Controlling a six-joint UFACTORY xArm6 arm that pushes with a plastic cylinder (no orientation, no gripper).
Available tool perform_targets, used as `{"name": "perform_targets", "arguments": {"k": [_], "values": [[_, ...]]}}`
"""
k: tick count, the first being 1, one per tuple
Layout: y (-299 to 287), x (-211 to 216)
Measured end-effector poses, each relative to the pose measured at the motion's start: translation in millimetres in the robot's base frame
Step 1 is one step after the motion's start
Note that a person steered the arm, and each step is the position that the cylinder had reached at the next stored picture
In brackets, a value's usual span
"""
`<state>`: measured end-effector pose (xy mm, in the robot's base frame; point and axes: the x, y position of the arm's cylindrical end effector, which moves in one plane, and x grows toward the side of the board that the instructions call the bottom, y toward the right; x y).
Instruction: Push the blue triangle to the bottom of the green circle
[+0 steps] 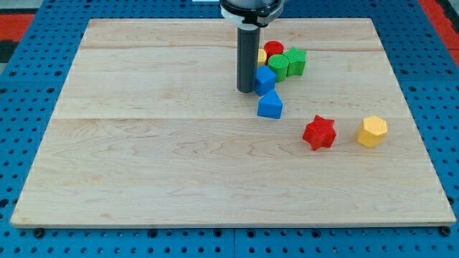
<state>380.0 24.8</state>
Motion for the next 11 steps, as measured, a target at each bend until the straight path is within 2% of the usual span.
{"name": "perform_targets", "arguments": {"k": [2,3,5,6,11], "values": [[-9,39],[25,58],[141,62],[147,62],[93,47]]}}
